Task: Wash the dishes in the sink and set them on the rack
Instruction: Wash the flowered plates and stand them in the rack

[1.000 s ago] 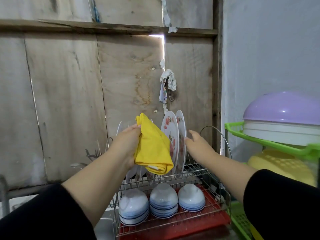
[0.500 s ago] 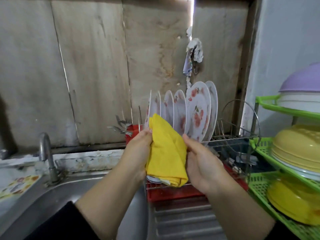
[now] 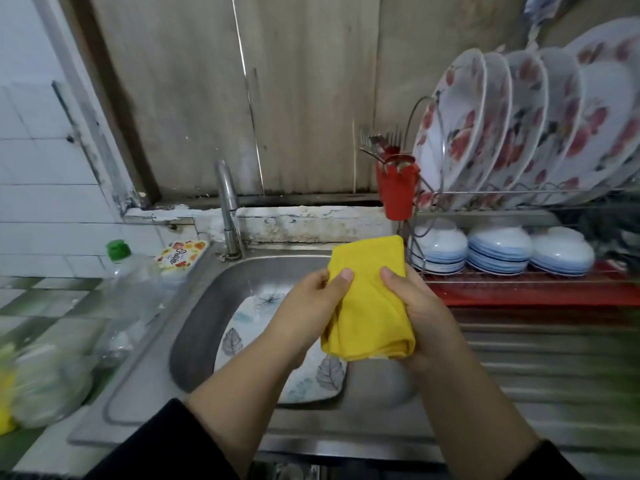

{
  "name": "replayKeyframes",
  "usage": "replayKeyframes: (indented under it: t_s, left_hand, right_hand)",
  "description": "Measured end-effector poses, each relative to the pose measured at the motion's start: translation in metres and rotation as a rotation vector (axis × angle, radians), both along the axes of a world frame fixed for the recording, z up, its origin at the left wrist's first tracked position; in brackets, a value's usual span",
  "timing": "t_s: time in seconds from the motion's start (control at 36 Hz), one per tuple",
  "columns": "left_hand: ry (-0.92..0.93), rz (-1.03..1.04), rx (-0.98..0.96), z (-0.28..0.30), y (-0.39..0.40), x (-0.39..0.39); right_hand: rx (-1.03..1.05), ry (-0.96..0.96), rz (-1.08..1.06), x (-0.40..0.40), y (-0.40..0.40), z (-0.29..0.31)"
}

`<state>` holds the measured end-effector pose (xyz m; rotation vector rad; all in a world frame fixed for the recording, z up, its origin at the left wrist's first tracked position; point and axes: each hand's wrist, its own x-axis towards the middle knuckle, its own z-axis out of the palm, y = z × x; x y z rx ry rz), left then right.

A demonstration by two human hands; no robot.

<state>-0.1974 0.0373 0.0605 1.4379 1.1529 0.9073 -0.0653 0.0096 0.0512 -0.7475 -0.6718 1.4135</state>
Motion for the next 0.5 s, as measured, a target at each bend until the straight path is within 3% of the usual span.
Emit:
replayKeyframes:
  t_s: [0.08, 0.25, 0.39, 0.5]
  left_hand:
    - [0.045, -0.029, -0.058, -0.017, 0.016, -0.026]
    - [-0.086, -0.021, -0.313, -0.053, 0.048, -0.061]
    - [-0.154, 0.299, -0.491, -0.092, 0.078, -0.08]
    - [0.029, 0.488, -0.501, -0.137, 0.099, -0.099]
  right_hand:
    - [-0.043, -0.016, 0.021, -0.021, 0.013, -0.011]
    - [-0.162, -0.024, 0.035, -0.051, 0.049, -0.04]
    - [-0.217, 0.008, 0.017, -0.062, 0.078, -0.064]
    - [-0.27, 0.002, 0.021, -0.062, 0.091, -0.083]
